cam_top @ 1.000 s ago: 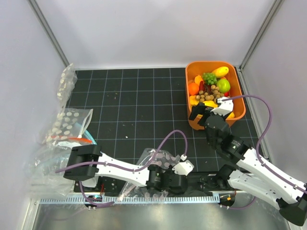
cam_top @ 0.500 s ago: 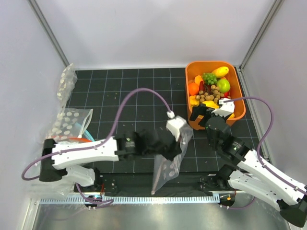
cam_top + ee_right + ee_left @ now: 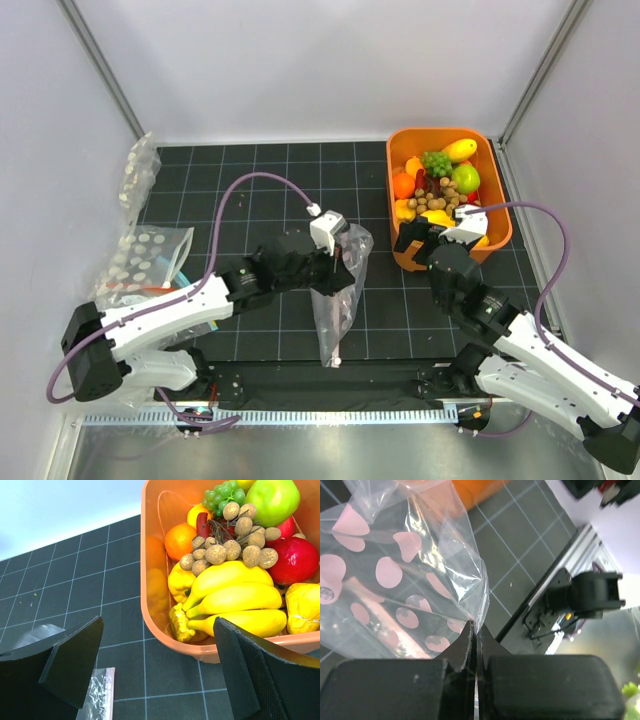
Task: Place the food in the zip-top bag and seal the zipper
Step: Adjust the zipper food storage bag at the center of the board.
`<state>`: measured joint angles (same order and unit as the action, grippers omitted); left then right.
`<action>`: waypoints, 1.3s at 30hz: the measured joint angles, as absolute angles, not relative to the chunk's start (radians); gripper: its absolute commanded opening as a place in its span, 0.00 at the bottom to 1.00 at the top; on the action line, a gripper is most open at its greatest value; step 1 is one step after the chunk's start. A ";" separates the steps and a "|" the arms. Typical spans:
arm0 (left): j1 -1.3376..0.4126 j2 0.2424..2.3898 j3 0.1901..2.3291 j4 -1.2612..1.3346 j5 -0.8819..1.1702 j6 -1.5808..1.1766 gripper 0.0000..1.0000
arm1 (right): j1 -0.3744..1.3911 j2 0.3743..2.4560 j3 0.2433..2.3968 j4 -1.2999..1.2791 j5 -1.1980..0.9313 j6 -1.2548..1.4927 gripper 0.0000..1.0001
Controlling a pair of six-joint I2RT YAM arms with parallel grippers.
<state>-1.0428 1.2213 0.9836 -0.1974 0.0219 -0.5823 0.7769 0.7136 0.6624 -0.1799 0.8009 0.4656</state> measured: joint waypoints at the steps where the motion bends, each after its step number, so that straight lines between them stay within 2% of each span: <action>1: -1.037 1.233 0.975 -0.190 0.044 -0.577 0.00 | 0.777 0.714 0.662 -0.180 0.801 0.466 1.00; 17: -1.056 1.253 0.990 0.072 0.513 -0.658 0.00 | 0.777 0.711 0.661 -0.174 0.813 0.466 1.00; 25: -1.033 1.159 0.896 0.202 0.520 -0.689 0.00 | 0.777 0.670 0.654 -0.178 0.860 0.483 1.00; 29: -0.941 1.209 0.817 0.278 0.496 -0.768 0.00 | 0.777 0.644 0.650 -0.182 0.886 0.490 1.00; 36: -0.575 1.332 0.597 0.419 0.518 -1.023 0.00 | 0.777 0.616 0.638 -0.188 0.901 0.498 0.99; 39: -0.531 1.336 0.598 0.406 0.524 -1.033 0.03 | 0.777 0.615 0.637 -0.188 0.901 0.500 1.00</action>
<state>-0.5308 1.3365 0.5983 0.4065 0.5236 -1.0328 0.7769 0.6147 0.6373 -0.1883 0.9009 0.4995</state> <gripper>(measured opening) 0.009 0.996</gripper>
